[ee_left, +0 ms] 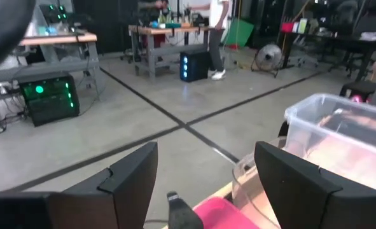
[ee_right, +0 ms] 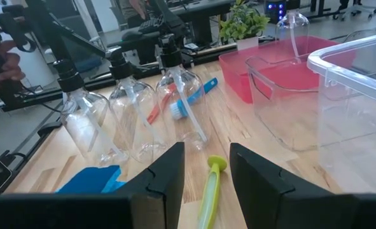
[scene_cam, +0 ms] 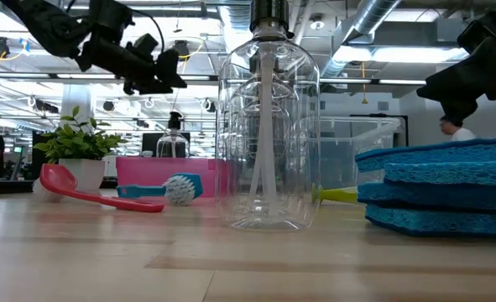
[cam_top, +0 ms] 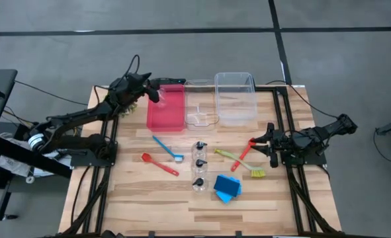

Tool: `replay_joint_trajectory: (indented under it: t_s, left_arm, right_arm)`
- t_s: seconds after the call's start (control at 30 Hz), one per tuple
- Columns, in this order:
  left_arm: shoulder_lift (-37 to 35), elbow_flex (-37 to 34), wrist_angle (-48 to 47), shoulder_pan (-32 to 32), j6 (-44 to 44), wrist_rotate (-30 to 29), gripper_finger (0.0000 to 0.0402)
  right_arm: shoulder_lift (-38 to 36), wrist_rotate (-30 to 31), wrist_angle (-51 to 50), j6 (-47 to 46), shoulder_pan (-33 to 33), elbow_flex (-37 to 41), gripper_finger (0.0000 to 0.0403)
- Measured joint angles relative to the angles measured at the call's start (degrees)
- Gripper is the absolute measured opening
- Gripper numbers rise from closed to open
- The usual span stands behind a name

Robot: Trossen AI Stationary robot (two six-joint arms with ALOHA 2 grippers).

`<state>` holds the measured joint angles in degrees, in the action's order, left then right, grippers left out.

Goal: Pick & Place Kitchen Sink Supplies
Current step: Put the spray bottle into the pink bin

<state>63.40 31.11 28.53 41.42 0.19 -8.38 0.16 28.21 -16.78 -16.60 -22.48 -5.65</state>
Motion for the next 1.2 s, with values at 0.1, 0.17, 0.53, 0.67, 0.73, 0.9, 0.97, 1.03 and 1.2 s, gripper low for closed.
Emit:
replay_joint_trajectory:
  t_s: [0.1,0.17,0.53,0.67,0.73,0.9,0.97,1.03,1.2]
  left_arm:
    - [-1.94,0.00,-0.04,-0.47,0.00,-0.09,0.0265]
    - [-3.18,0.00,-0.02,-0.97,0.00,-0.07,0.0265]
    - [-7.06,0.00,-0.02,-7.16,0.00,-0.07,0.0265]
    - [-7.19,0.00,-0.02,-10.39,0.01,-0.05,0.0265]
    - [-7.19,0.00,0.00,-12.27,0.00,-0.04,0.0265]
    - [-7.19,0.00,0.00,-16.77,0.03,-0.04,0.0265]
    - [-7.19,0.00,0.00,-18.47,0.02,-0.04,0.0265]
    - [-7.19,0.00,0.00,-20.24,0.02,-0.06,0.0265]
    - [-7.19,0.00,0.00,-24.86,0.02,1.94,0.0265]
  right_arm:
    - [0.00,0.00,-0.04,0.02,0.00,0.00,0.0119]
    - [0.00,0.00,-0.07,0.02,0.00,0.00,0.0119]
    - [0.00,0.04,-0.11,0.02,0.00,0.00,0.0119]
    - [0.00,0.04,-0.11,0.02,0.00,0.00,0.0119]
    - [0.00,0.07,-0.13,0.02,0.00,0.00,0.0119]
    - [0.00,0.11,-0.13,0.02,0.00,0.00,0.0119]
    - [0.00,0.12,-0.13,0.02,0.00,0.00,0.0119]
    - [0.00,0.13,-0.13,0.02,0.00,0.00,0.0119]
    - [-0.01,0.13,-0.15,0.02,0.00,0.00,0.0119]
